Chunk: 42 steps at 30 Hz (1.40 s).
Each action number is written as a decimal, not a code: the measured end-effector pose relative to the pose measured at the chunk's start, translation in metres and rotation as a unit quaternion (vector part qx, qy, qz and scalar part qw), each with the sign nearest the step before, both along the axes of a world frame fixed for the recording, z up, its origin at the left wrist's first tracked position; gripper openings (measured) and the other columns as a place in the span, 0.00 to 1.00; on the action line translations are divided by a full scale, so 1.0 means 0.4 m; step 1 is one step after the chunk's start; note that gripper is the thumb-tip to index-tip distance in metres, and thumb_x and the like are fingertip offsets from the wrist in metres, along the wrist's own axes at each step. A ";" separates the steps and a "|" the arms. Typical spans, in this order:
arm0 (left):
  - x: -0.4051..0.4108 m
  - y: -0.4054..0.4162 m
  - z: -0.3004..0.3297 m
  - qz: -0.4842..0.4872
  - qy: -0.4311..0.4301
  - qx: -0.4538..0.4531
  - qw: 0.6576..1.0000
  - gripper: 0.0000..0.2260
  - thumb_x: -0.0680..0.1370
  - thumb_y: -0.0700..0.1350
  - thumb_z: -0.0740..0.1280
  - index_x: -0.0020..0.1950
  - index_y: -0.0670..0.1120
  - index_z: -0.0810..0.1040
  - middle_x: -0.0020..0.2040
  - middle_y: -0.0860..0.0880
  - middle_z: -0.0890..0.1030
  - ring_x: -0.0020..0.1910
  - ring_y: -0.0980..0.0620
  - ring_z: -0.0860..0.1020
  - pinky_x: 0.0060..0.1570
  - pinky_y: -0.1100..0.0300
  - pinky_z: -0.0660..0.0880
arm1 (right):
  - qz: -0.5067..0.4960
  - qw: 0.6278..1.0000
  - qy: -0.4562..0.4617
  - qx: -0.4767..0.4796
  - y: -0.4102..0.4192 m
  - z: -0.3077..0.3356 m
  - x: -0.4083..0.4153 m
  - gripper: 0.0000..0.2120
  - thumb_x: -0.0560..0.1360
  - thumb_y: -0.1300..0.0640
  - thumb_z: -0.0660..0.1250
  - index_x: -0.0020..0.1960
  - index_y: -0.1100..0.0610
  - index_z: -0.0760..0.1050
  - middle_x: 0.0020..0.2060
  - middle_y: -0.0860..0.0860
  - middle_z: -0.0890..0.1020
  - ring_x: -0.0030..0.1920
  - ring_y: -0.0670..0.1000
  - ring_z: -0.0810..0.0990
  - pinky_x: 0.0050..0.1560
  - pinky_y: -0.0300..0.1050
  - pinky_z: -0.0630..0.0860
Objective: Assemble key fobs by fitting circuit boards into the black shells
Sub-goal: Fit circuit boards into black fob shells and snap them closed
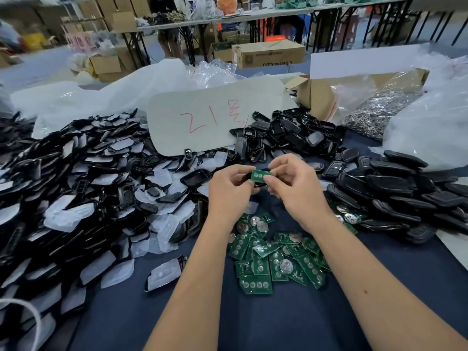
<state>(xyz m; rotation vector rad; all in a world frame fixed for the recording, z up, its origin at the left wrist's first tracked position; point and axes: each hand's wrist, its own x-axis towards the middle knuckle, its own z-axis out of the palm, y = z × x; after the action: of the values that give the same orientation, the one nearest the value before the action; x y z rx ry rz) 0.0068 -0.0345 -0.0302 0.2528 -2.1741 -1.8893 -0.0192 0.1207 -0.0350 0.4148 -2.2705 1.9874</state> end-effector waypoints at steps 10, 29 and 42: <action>-0.002 0.002 -0.006 -0.006 -0.002 0.010 1.000 0.16 0.79 0.29 0.66 0.51 0.47 0.86 0.52 0.43 0.84 0.41 0.53 0.87 0.48 0.55 0.85 | -0.067 0.998 -0.004 -0.022 0.002 -0.014 -0.010 0.06 0.76 0.65 0.75 0.45 0.54 0.84 0.34 0.50 0.86 0.34 0.46 0.84 0.34 0.35 0.78; 0.002 0.008 -0.007 0.006 0.016 -0.002 1.000 0.10 0.77 0.32 0.74 0.49 0.47 0.87 0.46 0.42 0.83 0.38 0.47 0.87 0.43 0.58 0.84 | -0.094 0.989 -0.099 -0.050 -0.002 0.000 0.001 0.07 0.71 0.65 0.80 0.45 0.60 0.84 0.34 0.51 0.87 0.35 0.53 0.88 0.43 0.47 0.86; 0.005 0.010 -0.005 0.011 0.012 0.018 1.000 0.11 0.76 0.31 0.74 0.47 0.47 0.87 0.43 0.44 0.82 0.36 0.49 0.86 0.46 0.52 0.85 | -0.125 0.988 -0.087 0.036 -0.018 -0.002 0.005 0.09 0.71 0.61 0.82 0.44 0.56 0.82 0.38 0.52 0.86 0.32 0.48 0.86 0.38 0.42 0.82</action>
<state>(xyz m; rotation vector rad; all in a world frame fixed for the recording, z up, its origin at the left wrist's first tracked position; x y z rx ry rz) 0.0089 -0.0305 -0.0321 0.2584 -2.1143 -1.9125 -0.0174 0.1137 -0.0357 -0.0406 -2.3622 1.8862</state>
